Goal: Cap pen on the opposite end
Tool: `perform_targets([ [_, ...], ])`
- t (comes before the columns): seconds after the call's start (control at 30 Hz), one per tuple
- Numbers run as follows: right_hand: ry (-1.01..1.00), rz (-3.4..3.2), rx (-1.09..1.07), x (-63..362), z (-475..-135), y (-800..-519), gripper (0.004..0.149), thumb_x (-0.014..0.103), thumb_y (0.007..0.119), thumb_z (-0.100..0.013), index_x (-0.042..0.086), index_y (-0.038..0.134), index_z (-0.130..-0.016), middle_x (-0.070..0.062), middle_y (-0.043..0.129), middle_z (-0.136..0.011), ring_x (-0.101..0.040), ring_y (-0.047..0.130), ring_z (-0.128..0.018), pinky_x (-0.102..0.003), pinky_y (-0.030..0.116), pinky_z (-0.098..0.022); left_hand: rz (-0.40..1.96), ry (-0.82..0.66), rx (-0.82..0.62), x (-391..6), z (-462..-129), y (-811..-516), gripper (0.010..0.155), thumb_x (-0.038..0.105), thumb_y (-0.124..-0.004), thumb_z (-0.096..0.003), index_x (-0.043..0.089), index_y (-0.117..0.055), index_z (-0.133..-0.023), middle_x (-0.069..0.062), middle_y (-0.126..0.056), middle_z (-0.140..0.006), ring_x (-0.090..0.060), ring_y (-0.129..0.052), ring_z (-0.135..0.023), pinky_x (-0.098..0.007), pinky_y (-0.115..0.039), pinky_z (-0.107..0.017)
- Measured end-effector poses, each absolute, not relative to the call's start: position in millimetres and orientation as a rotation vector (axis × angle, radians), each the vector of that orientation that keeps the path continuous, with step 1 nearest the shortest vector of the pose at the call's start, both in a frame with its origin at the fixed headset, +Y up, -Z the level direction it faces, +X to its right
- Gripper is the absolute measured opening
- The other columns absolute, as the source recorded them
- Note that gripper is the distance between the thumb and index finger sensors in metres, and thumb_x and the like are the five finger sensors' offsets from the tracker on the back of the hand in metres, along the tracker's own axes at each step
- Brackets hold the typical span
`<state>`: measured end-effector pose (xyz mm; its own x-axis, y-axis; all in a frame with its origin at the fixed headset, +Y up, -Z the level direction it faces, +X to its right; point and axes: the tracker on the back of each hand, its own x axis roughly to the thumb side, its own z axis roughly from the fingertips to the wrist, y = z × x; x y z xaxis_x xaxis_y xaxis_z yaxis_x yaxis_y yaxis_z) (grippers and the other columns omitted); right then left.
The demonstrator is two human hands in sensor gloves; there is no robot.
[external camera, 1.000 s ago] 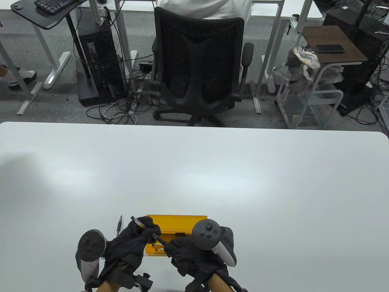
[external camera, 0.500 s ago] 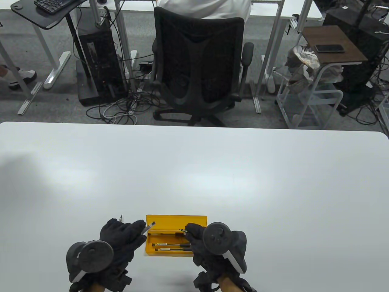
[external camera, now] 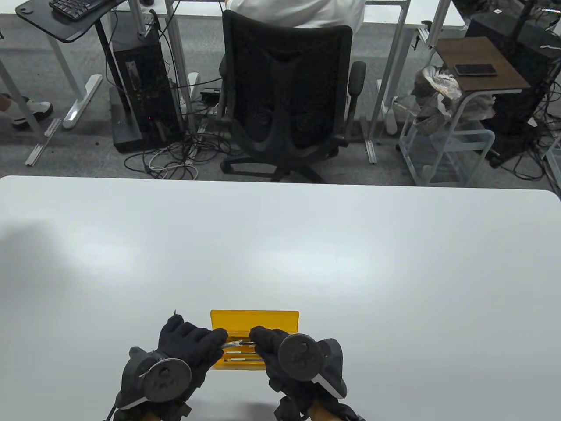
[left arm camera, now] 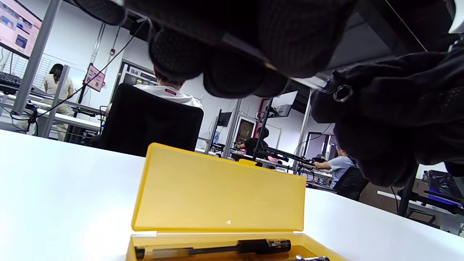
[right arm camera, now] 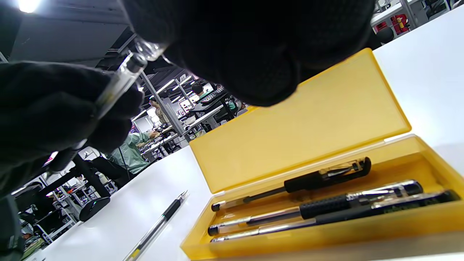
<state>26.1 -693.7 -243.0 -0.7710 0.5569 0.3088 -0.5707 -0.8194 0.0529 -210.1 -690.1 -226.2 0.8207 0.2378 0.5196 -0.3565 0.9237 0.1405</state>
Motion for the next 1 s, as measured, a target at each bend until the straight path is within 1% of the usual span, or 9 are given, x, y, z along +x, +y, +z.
perform_targets([
  [0.13,-0.04,2.499,0.438,24,-242,-694,0.046,0.031,0.073,-0.043,0.023,0.083,-0.087,-0.005,0.096,-0.065,-0.021,0.101,-0.047,-0.04,0.085,-0.037,0.284,-0.537,0.237,-205,-224,-690,0.046,0.031,-0.081,-0.0502,0.017,-0.084,-0.094,-0.012,-0.093,-0.081,-0.035,-0.084,-0.075,-0.072,-0.044,-0.072],
  [0.27,-0.005,2.584,0.519,20,-240,-694,0.046,0.031,0.074,-0.043,0.024,0.084,-0.087,-0.006,0.097,-0.063,-0.022,0.1,-0.045,-0.041,0.084,-0.037,0.247,-0.552,0.238,-204,-224,-690,0.046,0.031,-0.082,-0.05,0.017,-0.085,-0.094,-0.012,-0.094,-0.081,-0.035,-0.084,-0.075,-0.072,-0.045,-0.072],
  [0.33,-0.121,2.666,0.505,17,-237,-692,0.046,0.034,0.073,-0.044,0.022,0.084,-0.087,-0.003,0.099,-0.058,-0.019,0.101,-0.041,-0.04,0.085,-0.034,0.234,-0.561,0.237,-202,-223,-690,0.046,0.032,-0.081,-0.05,0.017,-0.085,-0.093,-0.012,-0.094,-0.081,-0.034,-0.084,-0.074,-0.072,-0.045,-0.072],
  [0.37,-0.141,2.669,0.517,14,-238,-692,0.046,0.034,0.073,-0.044,0.021,0.084,-0.086,-0.003,0.099,-0.057,-0.019,0.101,-0.04,-0.039,0.085,-0.033,0.242,-0.565,0.23,-200,-222,-690,0.046,0.031,-0.081,-0.05,0.017,-0.085,-0.093,-0.012,-0.094,-0.08,-0.034,-0.084,-0.074,-0.072,-0.045,-0.072],
  [0.53,-0.02,2.584,0.534,13,-237,-696,0.046,0.033,0.072,-0.044,0.018,0.083,-0.087,-0.003,0.099,-0.056,-0.019,0.101,-0.039,-0.039,0.085,-0.032,0.242,-0.579,0.231,-199,-221,-691,0.045,0.03,-0.081,-0.0495,0.016,-0.086,-0.092,-0.013,-0.095,-0.079,-0.035,-0.086,-0.073,-0.073,-0.045,-0.072],
  [0.67,-0.09,2.642,0.552,9,-234,-691,0.046,0.032,0.071,-0.044,0.016,0.085,-0.085,-0.005,0.099,-0.053,-0.019,0.101,-0.035,-0.038,0.085,-0.03,0.224,-0.601,0.26,-191,-218,-688,0.045,0.027,-0.081,-0.0478,0.011,-0.088,-0.089,-0.017,-0.098,-0.074,-0.037,-0.087,-0.068,-0.072,-0.046,-0.072],
  [0.77,-0.118,2.675,0.587,6,-231,-687,0.046,0.032,0.071,-0.043,0.015,0.085,-0.084,-0.005,0.1,-0.052,-0.019,0.102,-0.034,-0.038,0.086,-0.03,0.199,-0.6,0.296,-191,-217,-686,0.044,0.027,-0.083,-0.0468,0.013,-0.089,-0.088,-0.016,-0.099,-0.074,-0.037,-0.088,-0.068,-0.072,-0.047,-0.071],
  [0.9,-0.024,2.671,0.596,6,-233,-691,0.047,0.037,0.075,-0.042,0.013,0.089,-0.08,-0.005,0.102,-0.052,-0.02,0.104,-0.036,-0.039,0.087,-0.03,0.199,-0.609,0.316,-192,-216,-687,0.045,0.029,-0.086,-0.0468,0.014,-0.089,-0.089,-0.014,-0.099,-0.077,-0.036,-0.088,-0.071,-0.073,-0.045,-0.072],
  [1.0,0.061,2.688,0.603,4,-235,-694,0.046,0.041,0.078,-0.041,0.017,0.091,-0.078,-0.006,0.102,-0.058,-0.023,0.104,-0.044,-0.041,0.086,-0.034,0.207,-0.619,0.317,-191,-215,-688,0.046,0.029,-0.09,-0.0453,0.014,-0.089,-0.089,-0.013,-0.099,-0.078,-0.036,-0.088,-0.073,-0.073,-0.044,-0.072],
])
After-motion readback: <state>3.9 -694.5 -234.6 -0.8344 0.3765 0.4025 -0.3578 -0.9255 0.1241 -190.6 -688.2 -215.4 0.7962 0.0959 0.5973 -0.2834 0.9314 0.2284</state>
